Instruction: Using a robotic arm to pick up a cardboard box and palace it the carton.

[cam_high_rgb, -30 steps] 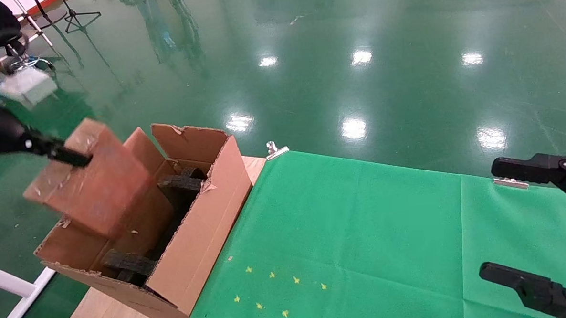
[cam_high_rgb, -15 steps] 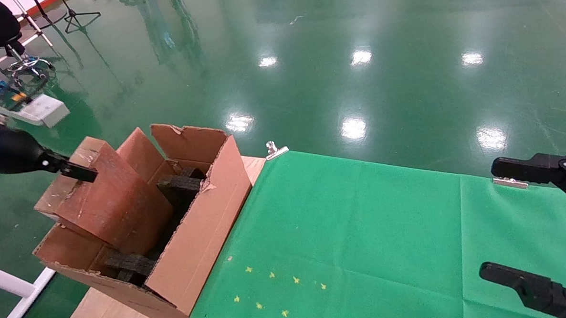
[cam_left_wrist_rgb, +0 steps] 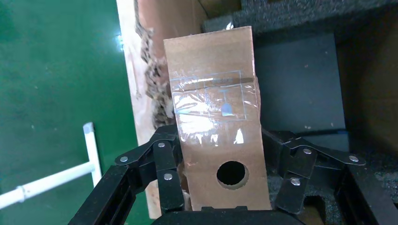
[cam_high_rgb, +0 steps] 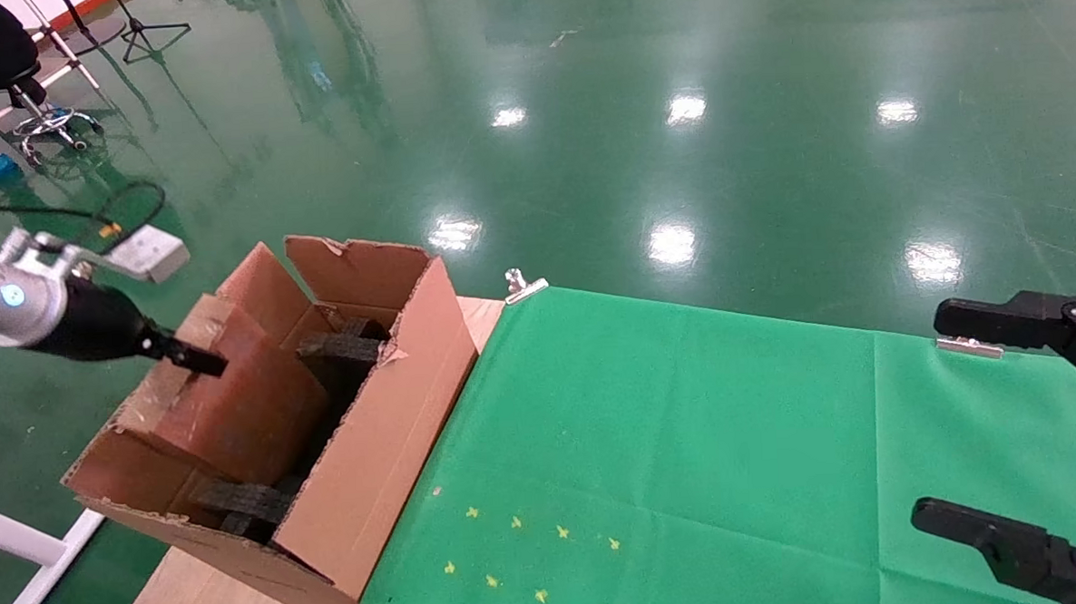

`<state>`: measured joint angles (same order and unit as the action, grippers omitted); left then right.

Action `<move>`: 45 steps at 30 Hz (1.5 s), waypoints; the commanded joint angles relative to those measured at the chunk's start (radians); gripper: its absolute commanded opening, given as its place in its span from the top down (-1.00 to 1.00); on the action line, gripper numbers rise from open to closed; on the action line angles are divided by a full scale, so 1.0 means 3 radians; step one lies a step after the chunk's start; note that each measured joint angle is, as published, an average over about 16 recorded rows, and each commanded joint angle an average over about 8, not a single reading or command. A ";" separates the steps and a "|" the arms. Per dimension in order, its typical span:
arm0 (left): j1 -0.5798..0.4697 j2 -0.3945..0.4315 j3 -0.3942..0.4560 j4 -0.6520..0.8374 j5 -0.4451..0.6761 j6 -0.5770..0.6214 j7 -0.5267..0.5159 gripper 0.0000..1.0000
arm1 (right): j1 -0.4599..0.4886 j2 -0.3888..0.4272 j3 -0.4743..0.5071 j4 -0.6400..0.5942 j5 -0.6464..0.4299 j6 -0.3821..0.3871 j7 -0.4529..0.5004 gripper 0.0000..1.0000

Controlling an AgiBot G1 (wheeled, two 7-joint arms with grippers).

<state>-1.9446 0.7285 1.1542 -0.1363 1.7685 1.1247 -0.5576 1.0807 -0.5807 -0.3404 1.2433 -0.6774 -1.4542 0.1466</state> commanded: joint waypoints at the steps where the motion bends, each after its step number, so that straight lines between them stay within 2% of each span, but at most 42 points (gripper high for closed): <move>1: 0.0051 0.0044 -0.0005 0.0086 -0.0015 -0.0014 0.0026 1.00 | 0.0000 0.0000 0.0000 0.0000 0.0000 0.0000 0.0000 -1.00; 13: 0.0381 0.0229 -0.0040 0.0374 -0.0080 -0.0237 0.0035 1.00 | 0.0000 0.0000 0.0000 0.0000 0.0000 0.0000 0.0000 -1.00; 21: 0.0432 0.0294 -0.0035 0.0456 -0.0079 -0.0348 -0.0038 -1.00 | -0.0001 0.0000 0.0000 -0.0001 0.0001 0.0001 0.0000 -1.00; 45: 0.0346 0.0263 -0.0039 0.0398 -0.0067 -0.0300 0.0007 -1.00 | -0.0001 0.0000 0.0000 -0.0001 0.0000 0.0001 0.0000 -1.00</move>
<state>-1.8573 0.8033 1.1413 -0.0273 1.7475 1.0398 -0.5491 1.0805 -0.5806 -0.3404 1.2430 -0.6773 -1.4539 0.1465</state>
